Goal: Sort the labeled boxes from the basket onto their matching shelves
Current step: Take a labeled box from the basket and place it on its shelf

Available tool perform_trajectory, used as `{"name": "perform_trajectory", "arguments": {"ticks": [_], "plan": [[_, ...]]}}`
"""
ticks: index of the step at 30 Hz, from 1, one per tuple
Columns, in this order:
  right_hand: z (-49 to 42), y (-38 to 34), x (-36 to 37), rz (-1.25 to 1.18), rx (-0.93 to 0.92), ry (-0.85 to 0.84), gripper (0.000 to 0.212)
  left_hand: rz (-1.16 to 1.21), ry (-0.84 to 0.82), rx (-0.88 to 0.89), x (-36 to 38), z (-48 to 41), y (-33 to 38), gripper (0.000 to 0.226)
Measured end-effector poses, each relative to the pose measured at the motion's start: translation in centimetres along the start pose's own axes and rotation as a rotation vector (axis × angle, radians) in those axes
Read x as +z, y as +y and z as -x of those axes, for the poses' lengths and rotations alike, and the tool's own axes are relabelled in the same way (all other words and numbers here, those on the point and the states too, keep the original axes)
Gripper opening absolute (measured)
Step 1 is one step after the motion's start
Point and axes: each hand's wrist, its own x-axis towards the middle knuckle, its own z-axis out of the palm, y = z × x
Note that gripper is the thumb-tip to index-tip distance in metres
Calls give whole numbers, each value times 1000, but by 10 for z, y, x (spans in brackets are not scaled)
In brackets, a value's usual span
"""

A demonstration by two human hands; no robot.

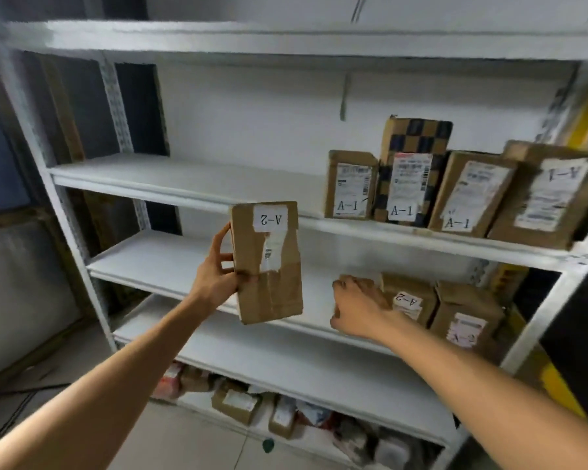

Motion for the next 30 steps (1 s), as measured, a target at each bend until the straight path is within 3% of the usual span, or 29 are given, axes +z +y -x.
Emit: {"name": "perform_trajectory", "arguments": {"ticks": [8,15,30], "plan": [[1,10,21,58,56,-36,60,-43,-90,-105,19,-3,-52,112],[-37,33,39,24,83,-41,56,-91,-155,-189,36,-51,-79,72],[-112,89,75,-40,173,-137,49,-224,-245,-199,113,-166,-171,69]]}}
